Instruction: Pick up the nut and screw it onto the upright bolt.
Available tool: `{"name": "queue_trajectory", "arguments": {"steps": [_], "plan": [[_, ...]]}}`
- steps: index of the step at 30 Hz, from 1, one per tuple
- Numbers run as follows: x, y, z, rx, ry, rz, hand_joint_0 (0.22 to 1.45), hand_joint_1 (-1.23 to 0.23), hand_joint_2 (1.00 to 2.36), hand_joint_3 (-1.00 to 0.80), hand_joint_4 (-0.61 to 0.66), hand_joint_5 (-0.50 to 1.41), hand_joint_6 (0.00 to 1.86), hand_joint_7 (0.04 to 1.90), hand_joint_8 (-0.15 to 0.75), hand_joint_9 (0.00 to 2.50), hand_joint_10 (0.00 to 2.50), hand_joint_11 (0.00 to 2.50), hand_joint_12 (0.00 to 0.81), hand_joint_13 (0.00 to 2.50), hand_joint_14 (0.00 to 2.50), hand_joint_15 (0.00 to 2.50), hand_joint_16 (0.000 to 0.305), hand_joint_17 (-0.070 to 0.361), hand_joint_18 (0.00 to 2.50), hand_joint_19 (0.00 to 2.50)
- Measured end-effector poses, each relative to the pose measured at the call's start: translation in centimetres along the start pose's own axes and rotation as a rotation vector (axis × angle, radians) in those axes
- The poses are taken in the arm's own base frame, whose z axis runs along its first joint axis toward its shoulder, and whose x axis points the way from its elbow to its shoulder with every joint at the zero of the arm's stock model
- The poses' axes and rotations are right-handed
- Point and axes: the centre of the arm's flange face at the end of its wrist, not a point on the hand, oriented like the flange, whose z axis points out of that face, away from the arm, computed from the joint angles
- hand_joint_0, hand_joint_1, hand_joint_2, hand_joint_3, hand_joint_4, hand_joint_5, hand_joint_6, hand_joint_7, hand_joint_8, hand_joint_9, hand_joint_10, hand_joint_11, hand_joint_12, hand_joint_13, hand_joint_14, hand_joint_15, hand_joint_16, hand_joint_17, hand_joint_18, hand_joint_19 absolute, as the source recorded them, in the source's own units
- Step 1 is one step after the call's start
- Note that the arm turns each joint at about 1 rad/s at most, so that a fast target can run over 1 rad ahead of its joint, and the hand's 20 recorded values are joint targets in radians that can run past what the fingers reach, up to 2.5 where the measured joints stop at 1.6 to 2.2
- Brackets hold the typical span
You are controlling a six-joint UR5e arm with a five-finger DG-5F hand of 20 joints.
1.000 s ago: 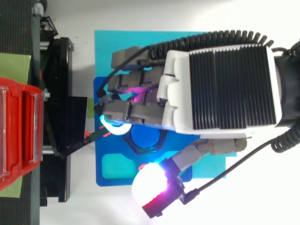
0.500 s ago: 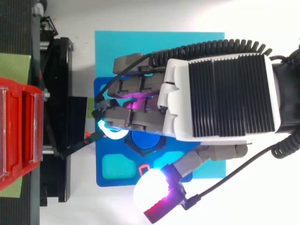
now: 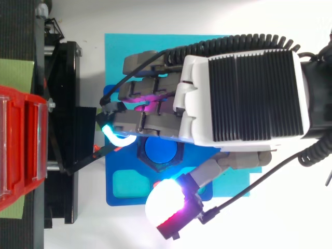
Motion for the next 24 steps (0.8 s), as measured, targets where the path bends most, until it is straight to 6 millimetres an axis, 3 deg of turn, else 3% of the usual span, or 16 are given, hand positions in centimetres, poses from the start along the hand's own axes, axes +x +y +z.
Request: {"name": "queue_trajectory", "arguments": {"steps": [8, 16, 24], "plan": [[1.4, -0.1, 0.3, -0.007, -0.038, 0.01, 0.5, -0.11, 1.0, -0.5, 0.17, -0.15, 0.5, 0.68, 0.246, 0.8, 0.0, 0.0, 0.281, 0.64, 0.0, 0.0, 0.033, 0.074, 0.4, 0.07], [1.7, -0.2, 0.1, -0.003, -0.022, 0.013, 0.49, -0.09, 1.0, -0.5, 0.18, -0.12, 0.5, 0.71, 0.246, 0.71, 0.0, 0.0, 0.303, 0.54, 0.0, 0.0, 0.033, 0.075, 0.26, 0.01], [1.8, -0.2, 0.0, -0.001, -0.011, 0.012, 0.49, -0.09, 1.0, -0.5, 0.18, -0.13, 0.5, 0.72, 0.247, 0.69, 0.0, 0.0, 0.305, 0.54, 0.0, 0.0, 0.033, 0.075, 0.27, 0.02]]}}
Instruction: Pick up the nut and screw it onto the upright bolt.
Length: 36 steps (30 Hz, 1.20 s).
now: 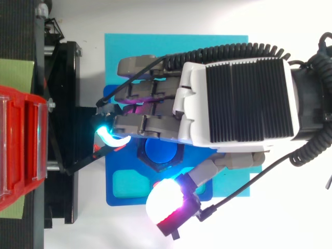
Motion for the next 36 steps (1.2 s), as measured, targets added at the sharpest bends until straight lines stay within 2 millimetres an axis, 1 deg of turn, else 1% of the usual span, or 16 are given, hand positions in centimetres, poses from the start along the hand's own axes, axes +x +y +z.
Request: {"name": "queue_trajectory", "arguments": {"steps": [11, 14, 19, 26, 36], "plan": [[0.25, 0.14, -0.15, 0.002, 0.019, -0.002, 0.5, -0.11, 1.0, -0.5, 0.21, -0.11, 0.5, 0.78, 0.258, 0.72, 0.0, 0.0, 0.296, 0.59, 0.0, 0.0, 0.033, 0.074, 0.32, 0.03], [0.36, 0.15, -0.25, 0.004, 0.029, -0.003, 0.5, -0.12, 1.0, -0.5, 0.22, -0.1, 0.5, 0.83, 0.262, 0.75, 0.0, 0.0, 0.294, 0.6, 0.0, 0.0, 0.033, 0.074, 0.33, 0.05], [0.44, 0.16, -0.32, 0.005, 0.036, -0.003, 0.51, -0.13, 1.0, -0.5, 0.26, -0.07, 0.5, 0.97, 0.266, 0.78, 0.0, 0.0, 0.291, 0.63, 0.0, 0.0, 0.032, 0.072, 0.36, 0.05], [0.44, 0.05, -0.37, 0.006, 0.038, -0.003, 0.52, -0.15, 1.0, -0.5, 0.24, -0.05, 0.51, 1.11, 0.267, 0.82, 0.0, 0.0, 0.284, 0.66, 0.0, 0.0, 0.031, 0.07, 0.39, 0.07], [0.29, -0.67, -0.57, 0.013, 0.039, -0.003, 0.53, -0.19, 1.0, -0.5, 0.17, -0.03, 0.51, 1.26, 0.275, 0.9, 0.0, 0.0, 0.27, 0.71, 0.0, 0.0, 0.029, 0.065, 0.46, 0.09]]}}
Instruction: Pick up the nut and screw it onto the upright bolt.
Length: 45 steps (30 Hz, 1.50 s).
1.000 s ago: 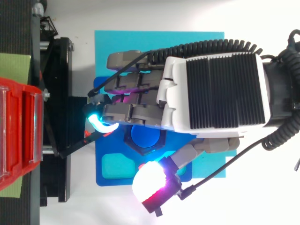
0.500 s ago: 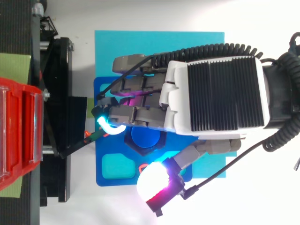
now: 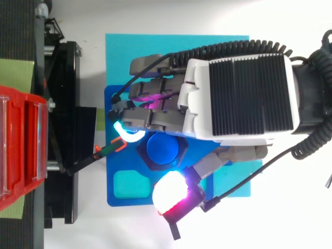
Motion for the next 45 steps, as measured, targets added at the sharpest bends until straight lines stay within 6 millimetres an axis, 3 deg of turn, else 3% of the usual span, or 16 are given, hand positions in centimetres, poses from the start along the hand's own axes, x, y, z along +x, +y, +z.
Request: {"name": "queue_trajectory", "arguments": {"steps": [22, 26, 31, 36, 45], "plan": [[-0.3, -2.5, -0.9, 0.021, 0.015, -0.018, 0.54, -0.23, 1.0, -0.5, 0.17, 0.03, 0.5, 1.42, 0.272, 1.08, 0.0, 0.0, 0.235, 0.81, 0.0, 0.0, 0.024, 0.054, 0.57, 0.13], [-0.3, -3.0, -1.1, 0.024, 0.022, -0.019, 0.54, -0.23, 1.0, -0.5, 0.16, -0.02, 0.51, 1.28, 0.269, 1.04, 0.0, 0.0, 0.248, 0.79, 0.0, 0.0, 0.025, 0.057, 0.55, 0.13], [-0.4, -3.3, -1.2, 0.022, 0.023, -0.019, 0.52, -0.22, 1.0, -0.5, 0.26, -0.07, 0.5, 0.97, 0.257, 0.94, 0.0, 0.0, 0.263, 0.73, 0.0, 0.0, 0.028, 0.064, 0.5, 0.11], [-1.4, -3.4, -1.1, 0.011, 0.006, -0.02, 0.51, -0.21, 1.0, -0.5, 0.21, -0.11, 0.5, 0.73, 0.243, 0.82, 0.0, 0.0, 0.28, 0.63, 0.0, 0.0, 0.032, 0.071, 0.41, 0.07], [-4.3, -3.0, -0.7, -0.034, -0.041, -0.026, 0.5, -0.21, 1.0, -0.5, 0.21, -0.11, 0.5, 0.68, 0.236, 0.75, 0.0, 0.0, 0.288, 0.58, 0.0, 0.0, 0.033, 0.074, 0.35, 0.04]]}}
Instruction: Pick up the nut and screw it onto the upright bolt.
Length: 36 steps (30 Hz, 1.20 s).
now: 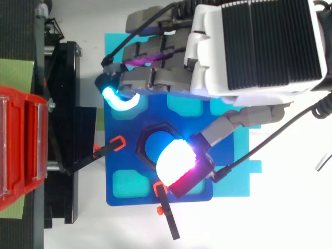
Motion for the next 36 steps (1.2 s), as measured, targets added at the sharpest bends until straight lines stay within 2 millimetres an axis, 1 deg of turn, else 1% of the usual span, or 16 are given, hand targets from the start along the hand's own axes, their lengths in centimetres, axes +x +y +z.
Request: {"name": "queue_trajectory", "arguments": {"steps": [4, 6, 9, 15, 23, 36], "plan": [[-0.6, 0.4, 0.2, -0.01, -0.009, -0.001, 0.5, -0.2, 1.0, -0.5, 0.23, -0.09, 0.5, 0.77, 0.243, 0.76, 0.0, 0.0, 0.288, 0.58, 0.0, 0.0, 0.033, 0.074, 0.34, 0.04], [-0.6, 0.6, 0.3, -0.011, -0.01, -0.001, 0.5, -0.19, 1.0, -0.5, 0.25, -0.08, 0.5, 0.87, 0.25, 0.79, 0.0, 0.0, 0.288, 0.59, 0.0, 0.0, 0.033, 0.074, 0.34, 0.05], [-0.6, 1.0, 0.4, -0.006, -0.007, 0.0, 0.5, -0.19, 1.0, -0.5, 0.25, -0.07, 0.5, 0.91, 0.256, 0.8, 0.0, 0.0, 0.288, 0.59, 0.0, 0.0, 0.033, 0.074, 0.35, 0.05], [-0.2, 1.8, 0.6, 0.028, 0.009, 0.002, 0.5, -0.19, 1.0, -0.5, 0.25, -0.07, 0.5, 0.94, 0.256, 0.8, 0.0, 0.0, 0.289, 0.59, 0.0, 0.0, 0.033, 0.074, 0.35, 0.05], [0.4, 3.1, 0.7, 0.03, 0.039, 0.003, 0.5, -0.19, 1.0, -0.5, 0.23, -0.09, 0.5, 0.85, 0.254, 0.81, 0.0, 0.0, 0.288, 0.6, 0.0, 0.0, 0.032, 0.073, 0.36, 0.05], [2.4, 3.9, 0.7, 0.053, 0.067, 0.042, 0.5, -0.19, 1.0, -0.5, 0.25, -0.08, 0.5, 0.92, 0.256, 0.81, 0.0, 0.0, 0.288, 0.61, 0.0, 0.0, 0.032, 0.073, 0.36, 0.06]]}}
